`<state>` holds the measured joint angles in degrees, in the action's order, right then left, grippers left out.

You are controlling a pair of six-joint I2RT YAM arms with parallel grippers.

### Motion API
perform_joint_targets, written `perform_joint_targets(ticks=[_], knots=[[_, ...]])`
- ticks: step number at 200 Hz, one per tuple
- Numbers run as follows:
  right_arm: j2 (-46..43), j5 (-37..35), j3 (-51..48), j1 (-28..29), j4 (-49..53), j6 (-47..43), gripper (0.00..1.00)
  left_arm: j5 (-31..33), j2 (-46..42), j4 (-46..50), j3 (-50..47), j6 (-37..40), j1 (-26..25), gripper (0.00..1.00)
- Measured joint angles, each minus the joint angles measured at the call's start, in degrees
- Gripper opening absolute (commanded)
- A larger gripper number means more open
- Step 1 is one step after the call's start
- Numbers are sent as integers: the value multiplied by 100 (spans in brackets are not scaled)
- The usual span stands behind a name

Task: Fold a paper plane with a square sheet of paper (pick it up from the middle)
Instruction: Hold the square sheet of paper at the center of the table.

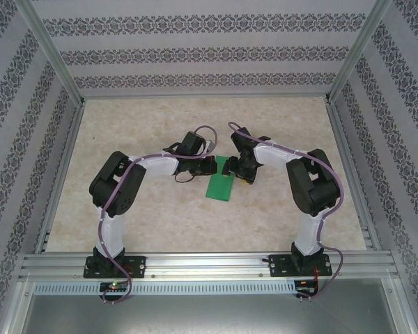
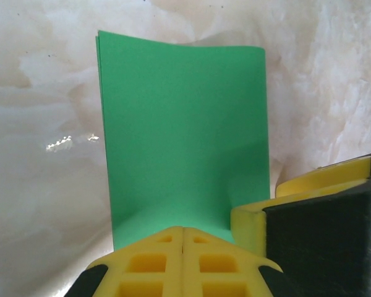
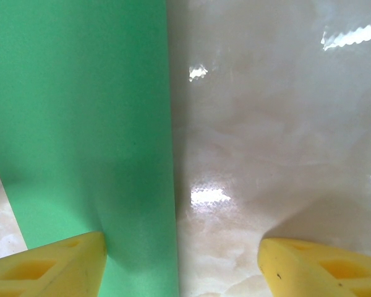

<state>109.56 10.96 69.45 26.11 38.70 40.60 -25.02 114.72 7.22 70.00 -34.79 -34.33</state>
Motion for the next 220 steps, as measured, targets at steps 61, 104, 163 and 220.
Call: perform_joint_targets(ticks=[61, 104, 163, 220], knots=[[37, -13, 57, 4, 63, 2, 70, 4, 225, 341, 184, 4, -74, 0], [37, -20, 57, 4, 66, 2, 71, 44, 306, 437, 245, 17, -76, 0], [-162, 48, -57, 13, -101, 24, 75, 44, 306, 437, 245, 22, -79, 0], [-1010, 424, -636, -219, -916, 162, 29, 42, 310, 437, 245, 22, -79, 0]])
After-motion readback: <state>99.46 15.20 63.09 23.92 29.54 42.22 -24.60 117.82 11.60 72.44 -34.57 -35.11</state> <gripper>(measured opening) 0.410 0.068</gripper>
